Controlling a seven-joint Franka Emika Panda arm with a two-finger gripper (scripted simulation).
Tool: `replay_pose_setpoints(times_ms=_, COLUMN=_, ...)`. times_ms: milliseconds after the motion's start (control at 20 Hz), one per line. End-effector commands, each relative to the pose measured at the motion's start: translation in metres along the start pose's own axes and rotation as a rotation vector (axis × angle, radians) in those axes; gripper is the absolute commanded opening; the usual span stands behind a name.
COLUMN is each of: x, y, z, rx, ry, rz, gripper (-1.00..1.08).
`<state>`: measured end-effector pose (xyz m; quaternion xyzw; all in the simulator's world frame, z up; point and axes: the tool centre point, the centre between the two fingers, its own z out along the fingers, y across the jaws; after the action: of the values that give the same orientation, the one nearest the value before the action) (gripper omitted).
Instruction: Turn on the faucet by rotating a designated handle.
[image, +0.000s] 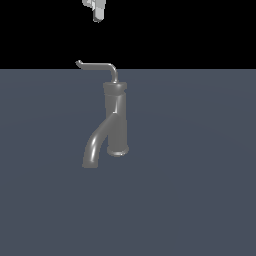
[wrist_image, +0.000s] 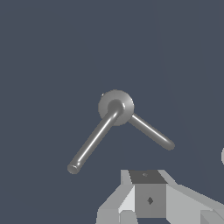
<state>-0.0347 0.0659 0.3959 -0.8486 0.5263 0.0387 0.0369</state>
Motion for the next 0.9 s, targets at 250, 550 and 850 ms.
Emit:
replay_pose_setpoints(times_ms=250, x=0.003, y=-0.031, z=0.026, rx=-0.005, ry=0.018, rz=0.186, gripper=-1.0)
replay_pose_setpoints(times_ms=550, x=0.004, y=-0.055, z=0.047, rx=-0.006, ry=0.04, rz=0.331, gripper=-1.0)
replay_pose_setpoints(times_ms=850, x=0.004, y=-0.077, z=0.069, rx=-0.002, ry=0.067, rz=0.47, gripper=-1.0)
